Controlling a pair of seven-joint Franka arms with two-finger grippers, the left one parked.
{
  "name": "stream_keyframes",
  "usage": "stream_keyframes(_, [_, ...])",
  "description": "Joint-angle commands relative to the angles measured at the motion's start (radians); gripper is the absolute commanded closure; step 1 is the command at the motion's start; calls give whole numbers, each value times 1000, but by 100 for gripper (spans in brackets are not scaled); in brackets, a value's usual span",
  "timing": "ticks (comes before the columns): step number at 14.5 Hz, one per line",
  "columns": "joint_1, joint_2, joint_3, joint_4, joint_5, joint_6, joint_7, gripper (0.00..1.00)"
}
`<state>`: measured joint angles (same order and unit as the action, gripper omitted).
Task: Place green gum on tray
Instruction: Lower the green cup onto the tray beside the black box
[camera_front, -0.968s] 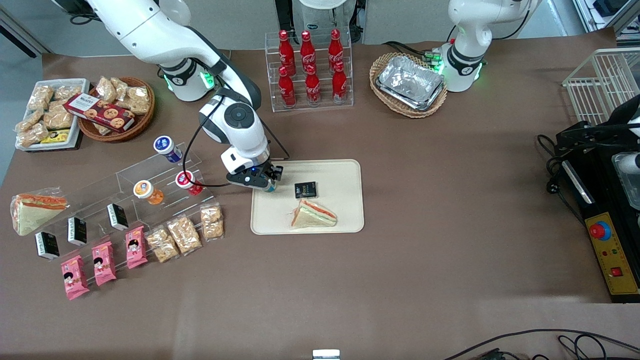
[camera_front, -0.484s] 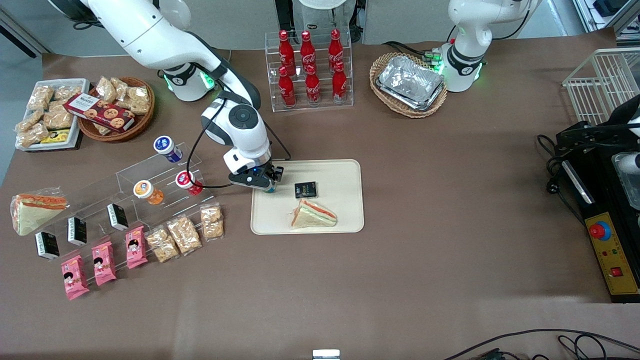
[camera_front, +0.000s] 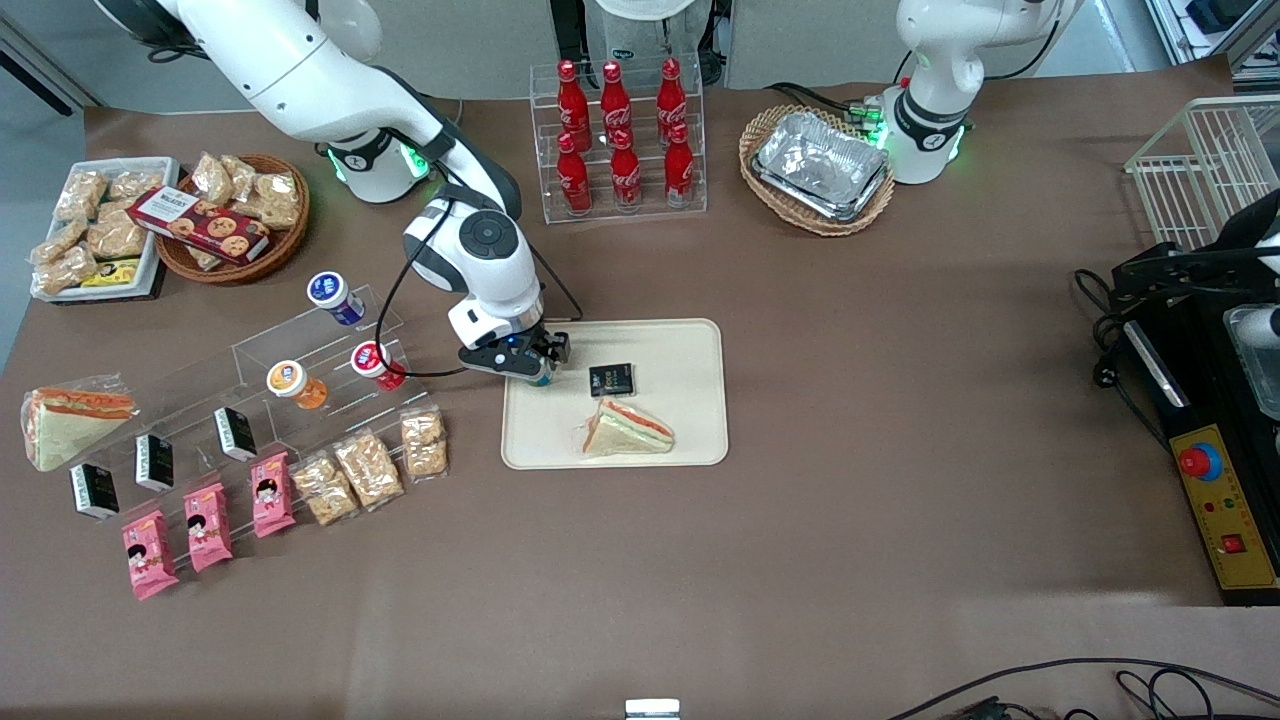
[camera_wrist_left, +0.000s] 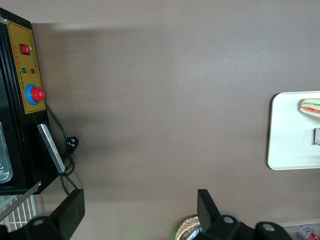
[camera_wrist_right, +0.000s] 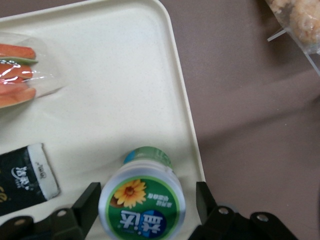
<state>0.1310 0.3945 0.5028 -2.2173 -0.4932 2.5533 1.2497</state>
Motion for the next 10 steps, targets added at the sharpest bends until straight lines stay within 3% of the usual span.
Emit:
stream_keyframes(1, [-4,9,2,1,-34,21,30,15])
stream_keyframes(8, [-28,-77,8,7,-19,-47,-3,15])
stream_keyframes(10, [-30,-98,8,13,16,-68,-30,15])
